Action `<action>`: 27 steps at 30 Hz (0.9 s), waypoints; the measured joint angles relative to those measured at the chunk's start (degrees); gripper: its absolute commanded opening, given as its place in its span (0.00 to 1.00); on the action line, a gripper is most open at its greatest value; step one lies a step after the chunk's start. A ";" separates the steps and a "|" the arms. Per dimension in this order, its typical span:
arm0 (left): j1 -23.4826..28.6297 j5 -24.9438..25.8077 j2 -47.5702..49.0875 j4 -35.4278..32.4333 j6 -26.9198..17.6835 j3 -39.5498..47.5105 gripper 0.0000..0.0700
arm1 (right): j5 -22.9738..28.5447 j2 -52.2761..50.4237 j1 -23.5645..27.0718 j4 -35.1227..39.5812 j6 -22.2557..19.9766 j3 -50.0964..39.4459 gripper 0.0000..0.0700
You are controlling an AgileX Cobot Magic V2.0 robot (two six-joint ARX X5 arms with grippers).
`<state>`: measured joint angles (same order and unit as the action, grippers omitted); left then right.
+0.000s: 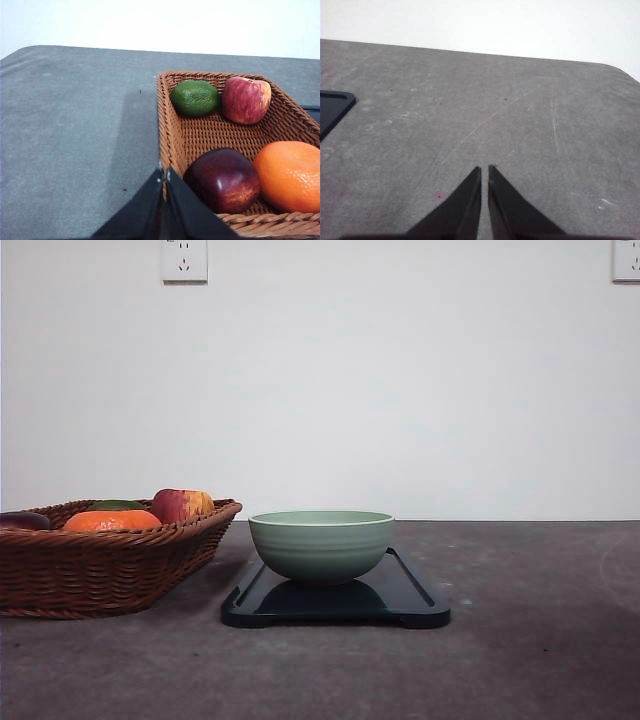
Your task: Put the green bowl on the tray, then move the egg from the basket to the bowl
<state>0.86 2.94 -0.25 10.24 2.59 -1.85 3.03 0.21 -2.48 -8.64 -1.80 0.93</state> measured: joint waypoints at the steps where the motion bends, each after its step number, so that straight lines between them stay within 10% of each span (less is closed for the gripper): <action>1: 0.00 0.00 0.00 0.00 0.00 0.00 0.00 | 0.00 0.00 0.00 0.00 0.00 0.00 0.02; 27: 0.00 0.00 0.00 0.00 0.00 0.00 0.00 | 0.00 0.00 0.00 0.00 0.00 0.00 0.02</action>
<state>0.86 2.94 -0.25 10.24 2.59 -1.85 3.03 0.21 -2.48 -8.64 -1.80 0.93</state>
